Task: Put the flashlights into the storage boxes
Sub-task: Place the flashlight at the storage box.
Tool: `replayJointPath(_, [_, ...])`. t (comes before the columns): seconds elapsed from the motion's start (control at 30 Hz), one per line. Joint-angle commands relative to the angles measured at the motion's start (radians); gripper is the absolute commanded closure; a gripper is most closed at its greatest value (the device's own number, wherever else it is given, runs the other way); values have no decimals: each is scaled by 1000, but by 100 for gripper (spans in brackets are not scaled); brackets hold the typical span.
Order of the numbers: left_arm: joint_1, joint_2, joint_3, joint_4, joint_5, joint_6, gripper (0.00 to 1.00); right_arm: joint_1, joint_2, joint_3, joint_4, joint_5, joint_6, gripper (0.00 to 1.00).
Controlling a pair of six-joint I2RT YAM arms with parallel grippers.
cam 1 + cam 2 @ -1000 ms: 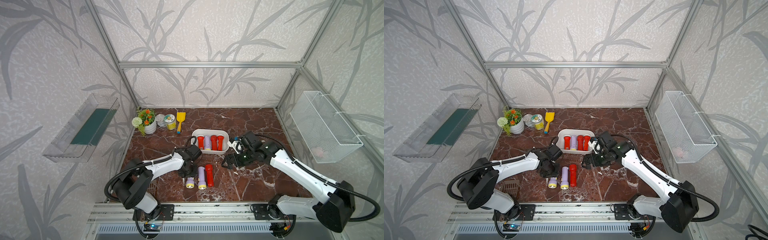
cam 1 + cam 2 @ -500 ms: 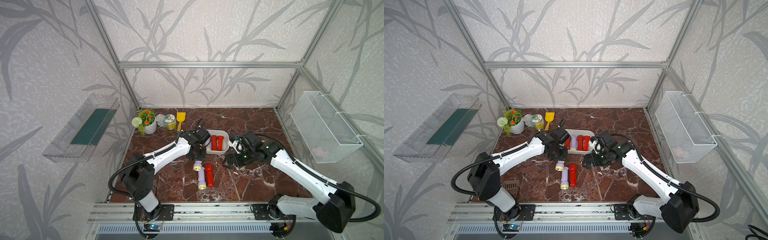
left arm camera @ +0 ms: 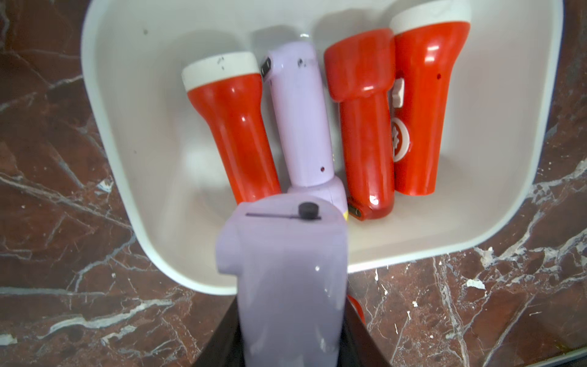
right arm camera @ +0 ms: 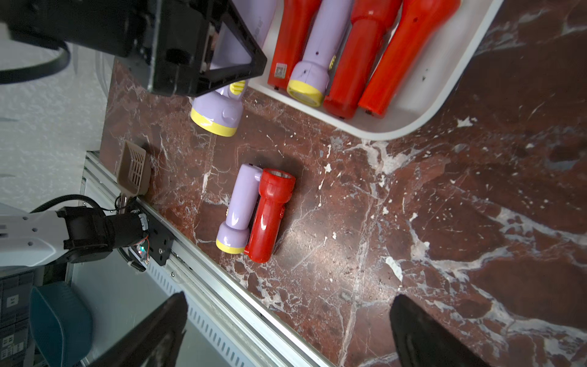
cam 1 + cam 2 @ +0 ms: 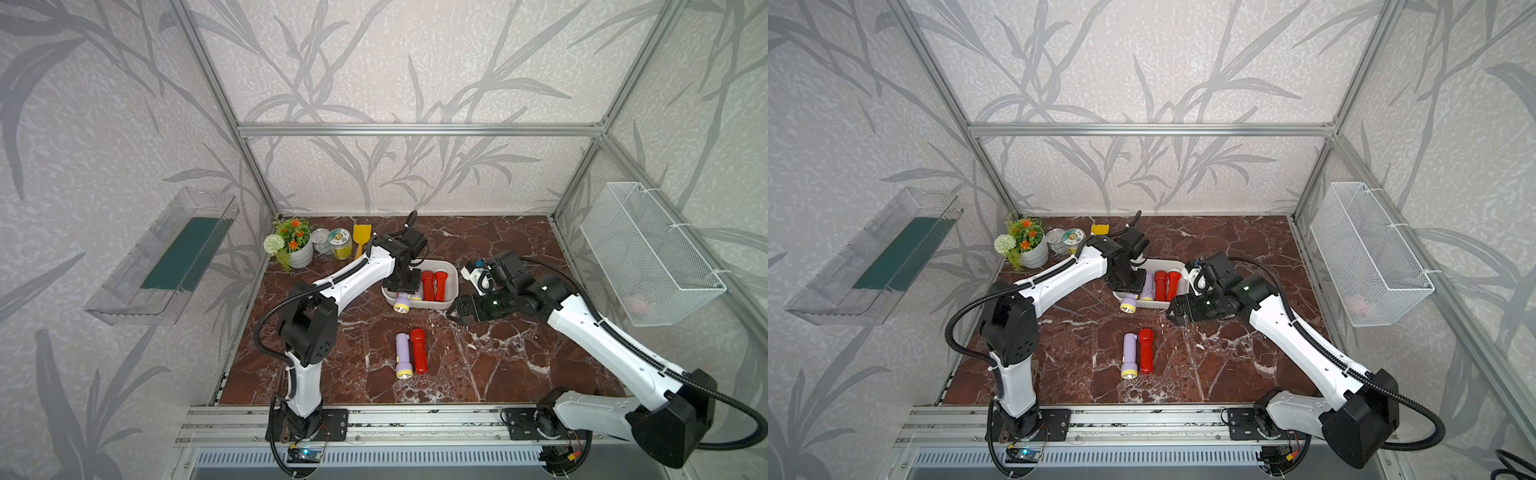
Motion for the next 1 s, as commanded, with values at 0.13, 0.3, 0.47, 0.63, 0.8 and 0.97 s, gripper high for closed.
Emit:
replayJointPath(0.13, [67,98,126,-39,31,85,74,-30,81,100,21,22,-40,1])
replayJointPath(0.3, [97,160,173,-17,67,95,74,-43,121,124,32,15,-36,1])
replayJointPath(0.47, [109,215,228,-17,83,116,74,-48,144,141,33,20,-31,1])
replayJointPath(0.63, [126,253,256,-24,97,126,74,-52,167,164,22,25,-31,1])
replayJointPath(0.8, [135,262,235,-21,114,128,74,-54,185,179,17,28,-31,1])
replayJointPath(0.97, [136,262,219,-18,126,128,67,-54,201,177,21,21,-24,1])
